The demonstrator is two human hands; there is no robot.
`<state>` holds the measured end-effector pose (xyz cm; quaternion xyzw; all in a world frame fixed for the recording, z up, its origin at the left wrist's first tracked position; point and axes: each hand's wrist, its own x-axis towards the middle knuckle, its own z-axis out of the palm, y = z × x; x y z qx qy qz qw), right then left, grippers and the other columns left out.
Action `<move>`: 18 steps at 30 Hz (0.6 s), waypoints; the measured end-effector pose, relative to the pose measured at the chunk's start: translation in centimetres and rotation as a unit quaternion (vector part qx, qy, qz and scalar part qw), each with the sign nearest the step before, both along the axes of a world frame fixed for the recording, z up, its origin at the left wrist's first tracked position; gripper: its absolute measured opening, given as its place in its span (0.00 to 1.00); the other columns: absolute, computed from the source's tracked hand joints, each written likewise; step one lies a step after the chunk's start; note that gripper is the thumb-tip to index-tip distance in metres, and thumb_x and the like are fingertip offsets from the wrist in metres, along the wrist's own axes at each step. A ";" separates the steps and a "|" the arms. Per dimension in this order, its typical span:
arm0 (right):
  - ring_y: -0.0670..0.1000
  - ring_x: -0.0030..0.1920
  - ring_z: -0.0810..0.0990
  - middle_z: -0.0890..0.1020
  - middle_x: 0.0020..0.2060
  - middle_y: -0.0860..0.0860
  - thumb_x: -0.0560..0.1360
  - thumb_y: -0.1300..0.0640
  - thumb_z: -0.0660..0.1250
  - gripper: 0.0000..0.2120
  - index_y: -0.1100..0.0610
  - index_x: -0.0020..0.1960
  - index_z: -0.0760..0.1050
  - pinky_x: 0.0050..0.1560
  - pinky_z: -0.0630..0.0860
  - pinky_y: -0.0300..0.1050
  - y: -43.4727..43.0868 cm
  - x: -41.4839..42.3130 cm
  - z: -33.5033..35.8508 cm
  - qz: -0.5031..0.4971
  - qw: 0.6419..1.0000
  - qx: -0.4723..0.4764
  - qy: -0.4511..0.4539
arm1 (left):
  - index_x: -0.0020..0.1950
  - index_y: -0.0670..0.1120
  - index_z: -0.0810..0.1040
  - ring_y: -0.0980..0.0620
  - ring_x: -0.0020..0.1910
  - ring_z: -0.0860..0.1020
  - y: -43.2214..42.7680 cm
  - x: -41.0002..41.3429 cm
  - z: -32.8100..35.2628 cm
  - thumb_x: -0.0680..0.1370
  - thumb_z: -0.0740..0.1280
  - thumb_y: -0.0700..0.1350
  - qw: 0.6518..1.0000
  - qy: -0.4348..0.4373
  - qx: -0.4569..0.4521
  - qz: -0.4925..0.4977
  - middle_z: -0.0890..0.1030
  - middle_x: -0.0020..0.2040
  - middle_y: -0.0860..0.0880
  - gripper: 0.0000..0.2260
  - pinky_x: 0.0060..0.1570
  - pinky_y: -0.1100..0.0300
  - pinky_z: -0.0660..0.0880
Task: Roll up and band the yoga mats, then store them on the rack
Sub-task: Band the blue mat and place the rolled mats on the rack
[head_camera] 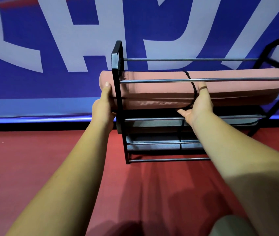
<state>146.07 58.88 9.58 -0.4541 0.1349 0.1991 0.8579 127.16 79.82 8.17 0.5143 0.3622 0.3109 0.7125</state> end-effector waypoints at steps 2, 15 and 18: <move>0.61 0.60 0.82 0.81 0.63 0.52 0.67 0.38 0.80 0.30 0.46 0.65 0.76 0.51 0.82 0.75 -0.3 0.1 0.1 -0.004 1.000 -0.004 -0.005 | 0.58 0.49 0.84 0.48 0.53 0.88 0.0 -0.2 -0.1 0.72 0.71 0.74 1.000 0.001 0.004 -0.015 0.89 0.53 0.49 0.31 0.61 0.45 0.82; 0.63 0.62 0.79 0.78 0.65 0.52 0.62 0.33 0.80 0.37 0.46 0.66 0.75 0.44 0.84 0.72 -0.2 -0.2 0.7 -0.027 0.998 -0.052 0.003 | 0.62 0.47 0.84 0.46 0.56 0.88 0.5 -0.4 0.5 0.74 0.67 0.76 0.998 0.028 0.036 -0.040 0.88 0.56 0.48 0.35 0.64 0.45 0.82; 0.63 0.62 0.79 0.78 0.66 0.52 0.63 0.35 0.80 0.35 0.46 0.65 0.75 0.45 0.84 0.72 -0.3 -0.2 0.9 -0.019 0.998 -0.054 0.001 | 0.60 0.47 0.83 0.46 0.54 0.88 -0.2 -0.4 0.3 0.75 0.65 0.76 1.000 0.018 0.024 -0.009 0.88 0.56 0.48 0.34 0.58 0.46 0.84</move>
